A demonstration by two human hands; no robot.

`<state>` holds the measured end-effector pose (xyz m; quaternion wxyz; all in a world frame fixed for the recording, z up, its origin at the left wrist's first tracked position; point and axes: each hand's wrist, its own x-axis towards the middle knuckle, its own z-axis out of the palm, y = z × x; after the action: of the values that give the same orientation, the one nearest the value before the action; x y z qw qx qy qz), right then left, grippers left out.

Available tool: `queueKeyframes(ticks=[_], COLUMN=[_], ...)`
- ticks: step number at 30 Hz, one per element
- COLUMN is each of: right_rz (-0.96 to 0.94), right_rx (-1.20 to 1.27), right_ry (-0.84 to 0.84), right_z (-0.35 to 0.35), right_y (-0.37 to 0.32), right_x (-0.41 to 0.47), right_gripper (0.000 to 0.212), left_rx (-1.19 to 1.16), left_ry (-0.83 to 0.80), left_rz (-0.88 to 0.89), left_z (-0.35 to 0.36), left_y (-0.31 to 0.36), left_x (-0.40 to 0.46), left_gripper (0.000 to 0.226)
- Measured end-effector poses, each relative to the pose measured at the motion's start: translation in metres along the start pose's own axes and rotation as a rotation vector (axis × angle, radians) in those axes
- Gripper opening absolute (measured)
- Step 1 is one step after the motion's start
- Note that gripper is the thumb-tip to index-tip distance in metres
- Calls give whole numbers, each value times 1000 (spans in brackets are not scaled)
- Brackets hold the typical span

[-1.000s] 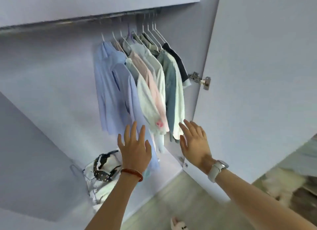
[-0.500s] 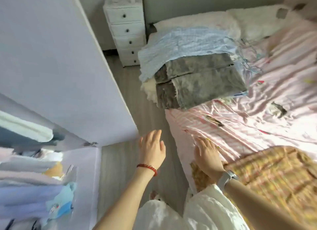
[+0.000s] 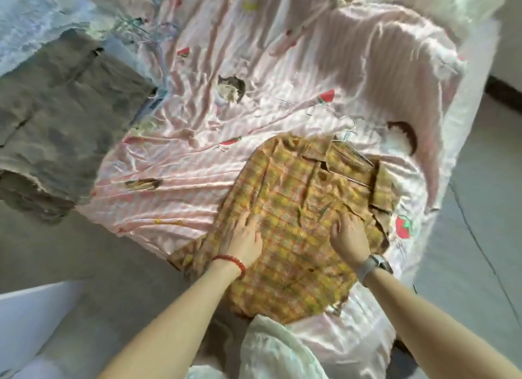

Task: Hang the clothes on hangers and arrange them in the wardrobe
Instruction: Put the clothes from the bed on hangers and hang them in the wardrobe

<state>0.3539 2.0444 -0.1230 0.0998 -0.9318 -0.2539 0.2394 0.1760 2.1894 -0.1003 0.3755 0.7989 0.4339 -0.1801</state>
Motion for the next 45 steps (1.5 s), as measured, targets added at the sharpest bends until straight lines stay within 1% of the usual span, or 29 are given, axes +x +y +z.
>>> queueKeyframes(ticks=[1, 3, 5, 7, 9, 12, 14, 15, 17, 18, 19, 21, 23, 24, 25, 26, 27, 29, 30, 31, 32, 34, 37, 38, 40, 42, 43, 45], right_rz=[29, 69, 107, 154, 174, 161, 234, 282, 337, 337, 320, 241, 127, 78, 40, 12, -9, -39, -55, -79, -111, -189, -314, -361, -439, -463, -472, -519], right_rx=[4, 46, 84, 76, 66, 15, 31, 46, 53, 60, 77, 135, 169, 164, 154, 149, 154, 194, 216, 226, 224, 215, 221, 218, 211, 222, 257, 359], right_ry=[28, 91, 129, 144, 135, 72, 36, 43, 110, 161, 218, 339, 427, 451, 465, 472, 480, 497, 502, 504, 501, 463, 351, 338, 360, 396, 396, 343], right_z=[-5, -14, -23, -29, -32, -27, -21, -18, -13, -11, -9, -7, -7, -9, -12, -15, -20, -33, -41, -49, -56, -67, -79, -82, -87, -93, -97, -105], right_y=[16, 44, 69, 92, 111, 127, 127, 125, 120, 118, 117, 117, 117, 117, 116, 114, 112, 106, 102, 98, 94, 83, 49, 34, -3, -49, -75, -132], right_x=[17, 53, 89, 124, 154, 186, 198, 201, 200, 196, 188, 166, 141, 130, 121, 114, 109, 102, 99, 97, 93, 87, 77, 73, 65, 57, 52, 38], right_gripper=[35, 37, 38, 35, 36, 42, 47, 47, 43, 41, 38, 31, 23, 21, 21, 22, 22, 23, 24, 25, 25, 25, 29, 30, 27, 26, 25, 22], left_rx=[25, 86, 219, 343, 415, 487, 507, 511, 507, 475, 419, 276, 220, 238, 286, 345, 402, 448, 425, 367, 296, 212, 203, 213, 257, 311, 331, 377], left_ry=[-39, -76, -102, -174, -231, -279, -309, -325, -338, -308, -235, 19, 258, 337, 383, 387, 349, 206, 152, 131, 145, 236, 424, 487, 601, 701, 746, 841], left_rz=[-16, 63, 169, 173, 156, 134, 140, 143, 146, 149, 161, 242, 366, 424, 472, 514, 554, 637, 665, 679, 687, 706, 725, 724, 691, 629, 602, 563], left_z=[9, 29, 45, 57, 69, 80, 81, 78, 70, 64, 56, 40, 20, 10, 1, -7, -14, -23, -27, -32, -38, -52, -79, -91, -117, -144, -157, -180], left_y=[7, 18, 29, 36, 34, 27, 24, 24, 27, 32, 39, 60, 84, 96, 107, 118, 128, 142, 144, 145, 145, 140, 124, 117, 99, 73, 60, 30], left_x=[12, 41, 69, 88, 100, 110, 113, 114, 118, 121, 124, 133, 143, 148, 152, 156, 158, 158, 155, 149, 140, 117, 80, 68, 44, 19, 6, -24], left_gripper=[30, 43, 53, 56, 58, 60, 60, 60, 55, 50, 45, 39, 42, 47, 52, 56, 57, 51, 47, 42, 36, 27, 20, 19, 17, 15, 14, 9])
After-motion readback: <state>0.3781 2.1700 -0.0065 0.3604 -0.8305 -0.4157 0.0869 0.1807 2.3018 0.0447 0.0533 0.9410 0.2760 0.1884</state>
